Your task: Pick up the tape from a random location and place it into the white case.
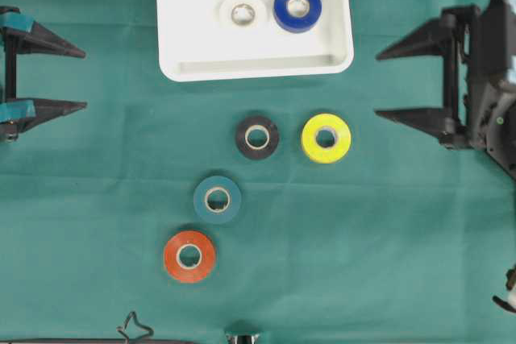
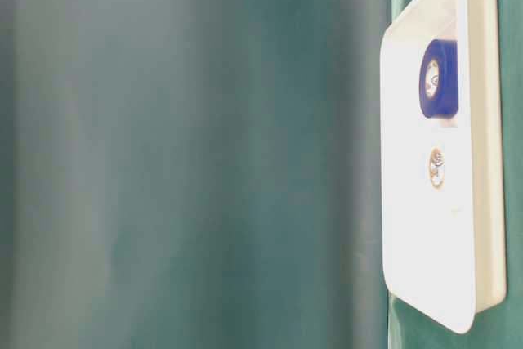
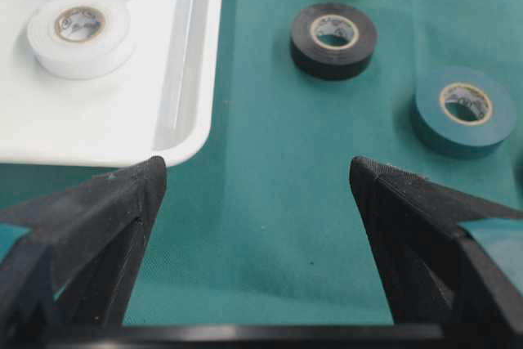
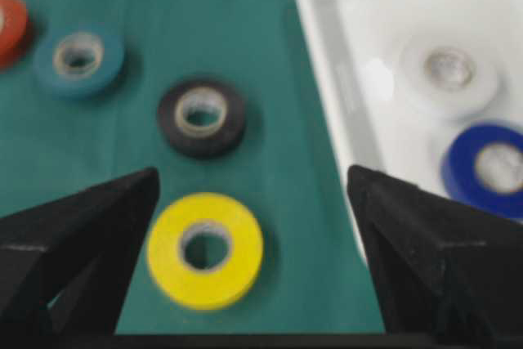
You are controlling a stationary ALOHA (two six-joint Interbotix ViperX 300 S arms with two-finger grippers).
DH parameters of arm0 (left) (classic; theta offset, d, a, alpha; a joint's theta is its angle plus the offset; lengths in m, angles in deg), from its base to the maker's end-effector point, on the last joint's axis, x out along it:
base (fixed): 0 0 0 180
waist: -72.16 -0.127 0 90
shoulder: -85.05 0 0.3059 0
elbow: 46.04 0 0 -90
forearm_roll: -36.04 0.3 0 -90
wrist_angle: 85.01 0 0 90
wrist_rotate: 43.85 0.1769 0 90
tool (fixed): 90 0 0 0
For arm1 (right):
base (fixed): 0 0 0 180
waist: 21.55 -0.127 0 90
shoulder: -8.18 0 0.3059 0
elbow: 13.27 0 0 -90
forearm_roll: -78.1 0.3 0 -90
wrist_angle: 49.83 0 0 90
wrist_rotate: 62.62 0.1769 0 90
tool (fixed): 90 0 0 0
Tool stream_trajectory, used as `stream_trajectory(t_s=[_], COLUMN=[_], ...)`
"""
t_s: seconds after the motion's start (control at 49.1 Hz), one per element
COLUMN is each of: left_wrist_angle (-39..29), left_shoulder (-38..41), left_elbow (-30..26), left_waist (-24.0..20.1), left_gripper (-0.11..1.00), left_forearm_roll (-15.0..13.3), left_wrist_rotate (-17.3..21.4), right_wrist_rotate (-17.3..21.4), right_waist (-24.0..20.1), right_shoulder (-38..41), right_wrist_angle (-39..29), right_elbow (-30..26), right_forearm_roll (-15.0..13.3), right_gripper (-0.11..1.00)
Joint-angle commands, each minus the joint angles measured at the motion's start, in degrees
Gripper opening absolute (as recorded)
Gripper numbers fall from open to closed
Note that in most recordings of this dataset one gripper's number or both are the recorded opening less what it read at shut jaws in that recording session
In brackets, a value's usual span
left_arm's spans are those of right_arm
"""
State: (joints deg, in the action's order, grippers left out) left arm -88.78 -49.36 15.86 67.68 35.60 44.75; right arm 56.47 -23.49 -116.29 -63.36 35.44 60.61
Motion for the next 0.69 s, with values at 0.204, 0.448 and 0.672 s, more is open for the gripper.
stream_trajectory(t_s=[0.204, 0.448, 0.672], left_wrist_angle=[0.53, 0.53, 0.53], left_shoulder=[0.18, 0.18, 0.18], left_elbow=[-0.53, -0.53, -0.53], left_waist=[-0.26, -0.18, -0.18], left_gripper=[0.96, 0.96, 0.96], left_forearm_roll=[-0.09, -0.09, 0.0], left_wrist_rotate=[0.0, 0.35, 0.44], right_wrist_rotate=[0.09, 0.09, -0.09], right_waist=[2.46, 2.72, 3.25], right_shoulder=[-3.16, -2.37, -2.37], right_wrist_angle=[10.46, 15.73, 15.73], right_elbow=[9.23, 12.48, 12.39], right_forearm_roll=[0.18, 0.18, 0.18], right_gripper=[0.9, 0.89, 0.89])
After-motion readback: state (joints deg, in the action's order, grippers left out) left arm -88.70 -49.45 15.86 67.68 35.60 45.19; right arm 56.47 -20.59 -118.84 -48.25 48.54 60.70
